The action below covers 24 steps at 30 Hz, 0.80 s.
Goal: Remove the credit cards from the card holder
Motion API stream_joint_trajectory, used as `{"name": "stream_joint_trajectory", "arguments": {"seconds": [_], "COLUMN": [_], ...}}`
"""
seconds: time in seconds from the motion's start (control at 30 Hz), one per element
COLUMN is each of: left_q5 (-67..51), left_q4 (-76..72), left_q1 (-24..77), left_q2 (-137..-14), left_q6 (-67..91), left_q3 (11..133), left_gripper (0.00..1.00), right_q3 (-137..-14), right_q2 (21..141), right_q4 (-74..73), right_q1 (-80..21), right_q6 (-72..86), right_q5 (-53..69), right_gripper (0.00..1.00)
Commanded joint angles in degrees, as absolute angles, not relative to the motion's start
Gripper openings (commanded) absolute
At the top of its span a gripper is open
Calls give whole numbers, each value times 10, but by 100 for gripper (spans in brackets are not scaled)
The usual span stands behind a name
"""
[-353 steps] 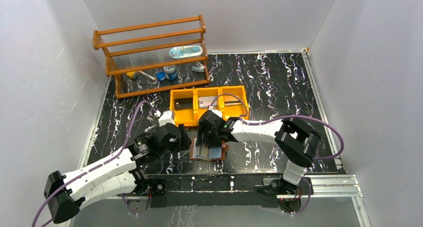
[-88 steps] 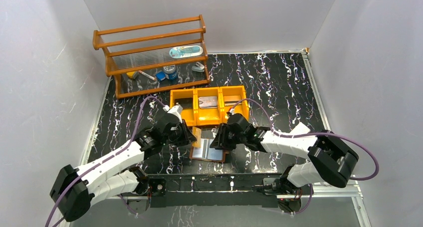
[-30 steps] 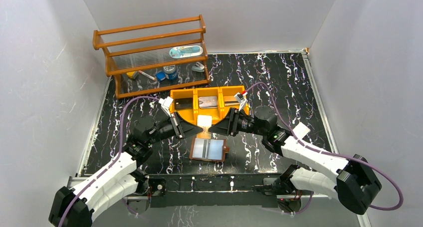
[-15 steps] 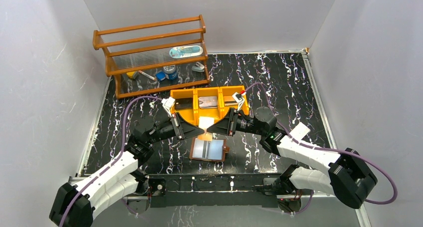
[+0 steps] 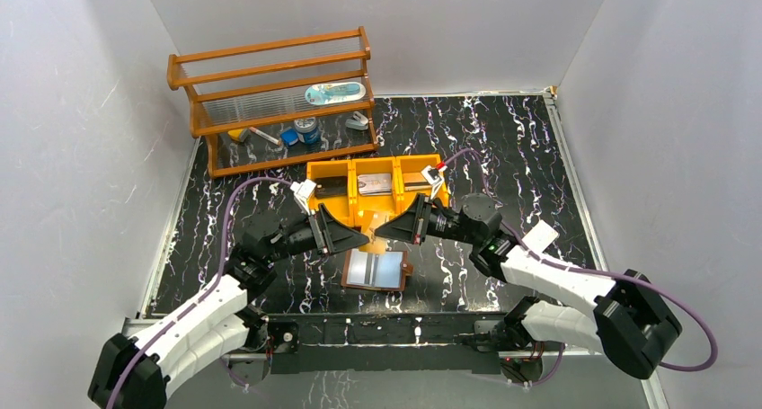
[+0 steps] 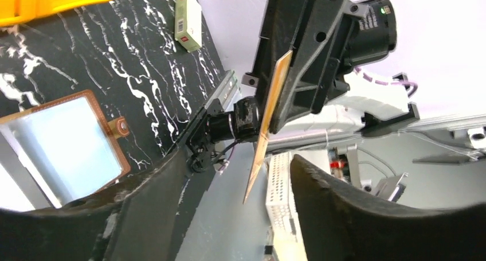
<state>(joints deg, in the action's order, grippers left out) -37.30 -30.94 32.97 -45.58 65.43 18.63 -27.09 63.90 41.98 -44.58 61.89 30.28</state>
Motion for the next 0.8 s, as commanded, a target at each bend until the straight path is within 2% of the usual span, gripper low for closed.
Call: {"name": "stream_joint_trajectory", "arguments": {"seconds": [0.0,0.13,0.2,0.3,0.47,0.6,0.77], "left_q5": [-323,-240,-174,-57,81,132,143], "left_q4": [-171,10,111,240,326,324,315], "left_q1": [328,329,328,329,328,328,328], "left_q2": [-417,-383,-369,-363,-356,-332,-306], "left_q6": [573,475,421,346,279,270,272], "left_q3": [229,292,345,408,447,408,401], "left_gripper": [76,93,98,98,98,98,98], "right_q3": [-275,-307,-331,-371,-436,-460,-489], "right_q2": [601,571,556,545,563,586,639], "right_q4": [363,211,134,35,-74,-84,-61], "right_q1": [-441,-442,-442,-442,-440,-438,-434], "right_q6": [573,509,466,394,301,229,89], "right_q5": [258,191,132,33,-112,-184,-203], "right_gripper": [0,0,0,0,0,0,0]}}
